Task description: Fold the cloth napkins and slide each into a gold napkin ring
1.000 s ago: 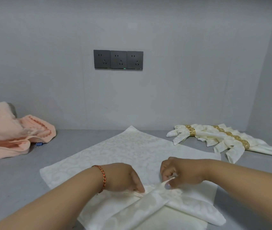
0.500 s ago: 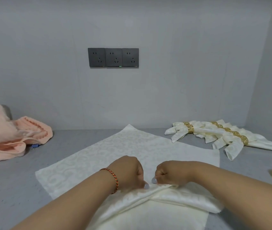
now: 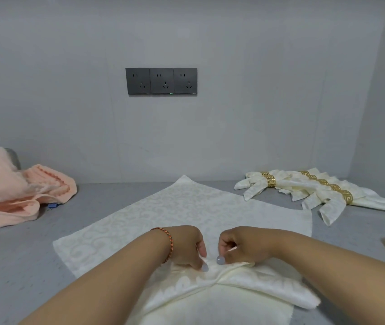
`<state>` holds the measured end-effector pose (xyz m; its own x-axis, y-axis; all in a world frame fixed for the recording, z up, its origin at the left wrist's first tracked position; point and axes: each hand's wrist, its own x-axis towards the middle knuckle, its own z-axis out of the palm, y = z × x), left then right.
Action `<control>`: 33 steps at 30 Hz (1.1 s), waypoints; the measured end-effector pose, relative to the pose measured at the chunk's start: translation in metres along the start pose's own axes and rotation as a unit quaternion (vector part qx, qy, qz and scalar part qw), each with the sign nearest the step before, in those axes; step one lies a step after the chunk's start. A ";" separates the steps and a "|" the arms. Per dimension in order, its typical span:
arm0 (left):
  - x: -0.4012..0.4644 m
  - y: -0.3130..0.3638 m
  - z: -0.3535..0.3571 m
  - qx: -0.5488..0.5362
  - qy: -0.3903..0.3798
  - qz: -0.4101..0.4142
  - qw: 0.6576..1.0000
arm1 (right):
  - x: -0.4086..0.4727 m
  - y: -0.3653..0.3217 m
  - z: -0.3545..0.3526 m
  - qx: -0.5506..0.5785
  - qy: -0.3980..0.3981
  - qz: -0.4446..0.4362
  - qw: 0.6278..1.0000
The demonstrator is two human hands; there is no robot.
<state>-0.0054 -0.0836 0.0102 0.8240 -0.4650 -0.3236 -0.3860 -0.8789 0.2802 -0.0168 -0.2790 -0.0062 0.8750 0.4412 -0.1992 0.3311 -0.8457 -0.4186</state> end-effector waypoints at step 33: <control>-0.033 0.059 -0.044 -0.115 0.079 0.214 0.967 | -0.082 -0.009 -0.062 0.130 0.111 -0.005 0.985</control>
<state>-0.0371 -0.1151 0.0773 0.6691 -0.7432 0.0035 -0.6185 -0.5542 0.5570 -0.0694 -0.3264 0.0686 0.9373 0.3483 -0.0069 0.2639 -0.7229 -0.6386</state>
